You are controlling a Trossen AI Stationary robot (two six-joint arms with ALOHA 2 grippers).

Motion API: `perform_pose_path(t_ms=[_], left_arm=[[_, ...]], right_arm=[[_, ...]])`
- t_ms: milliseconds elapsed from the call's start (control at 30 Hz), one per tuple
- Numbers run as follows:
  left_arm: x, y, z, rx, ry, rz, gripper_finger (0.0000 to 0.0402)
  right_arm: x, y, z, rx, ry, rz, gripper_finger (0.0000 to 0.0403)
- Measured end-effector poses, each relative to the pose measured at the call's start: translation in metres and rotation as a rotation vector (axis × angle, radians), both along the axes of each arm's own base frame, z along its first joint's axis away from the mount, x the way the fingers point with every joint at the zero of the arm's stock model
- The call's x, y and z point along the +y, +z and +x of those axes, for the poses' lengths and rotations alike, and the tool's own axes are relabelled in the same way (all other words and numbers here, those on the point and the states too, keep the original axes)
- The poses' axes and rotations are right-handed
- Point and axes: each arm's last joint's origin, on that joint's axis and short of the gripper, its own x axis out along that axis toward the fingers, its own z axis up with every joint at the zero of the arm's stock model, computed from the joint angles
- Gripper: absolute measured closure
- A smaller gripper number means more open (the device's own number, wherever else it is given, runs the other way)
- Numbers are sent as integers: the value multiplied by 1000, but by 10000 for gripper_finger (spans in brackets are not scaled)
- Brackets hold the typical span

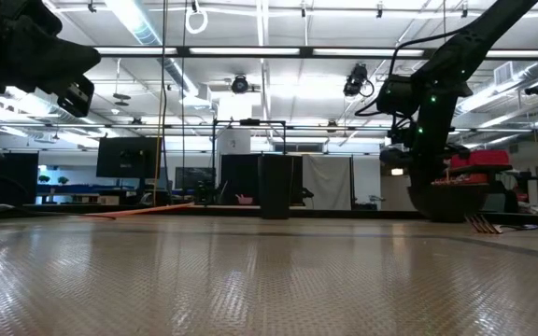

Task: Pick & Place Utensil
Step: Put the black bowl on the transparent mat

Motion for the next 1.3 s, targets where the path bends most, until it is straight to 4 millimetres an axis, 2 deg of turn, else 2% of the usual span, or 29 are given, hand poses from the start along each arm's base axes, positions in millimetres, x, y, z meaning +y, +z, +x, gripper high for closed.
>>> perform_pose_path(t_ms=[233, 400, 633, 1067, 1167, 1300], left_arm=[[0, 0, 0, 0, 0, 0, 376], [0, 0, 0, 0, 0, 0, 376], [0, 0, 0, 0, 0, 0, 376], [0, 0, 0, 0, 0, 0, 376], [0, 0, 0, 0, 0, 0, 376], [0, 0, 0, -1, 0, 0, 376]], right_arm=[[5, 5, 2, 14, 32, 65, 394], [16, 30, 18, 46, 96, 104, 397], [50, 61, 48, 30, 193, 111, 399], [172, 84, 104, -175, 550, 163, 401], [203, 89, 126, -163, 651, 161, 401], [247, 81, 160, -71, 829, 142, 401]])
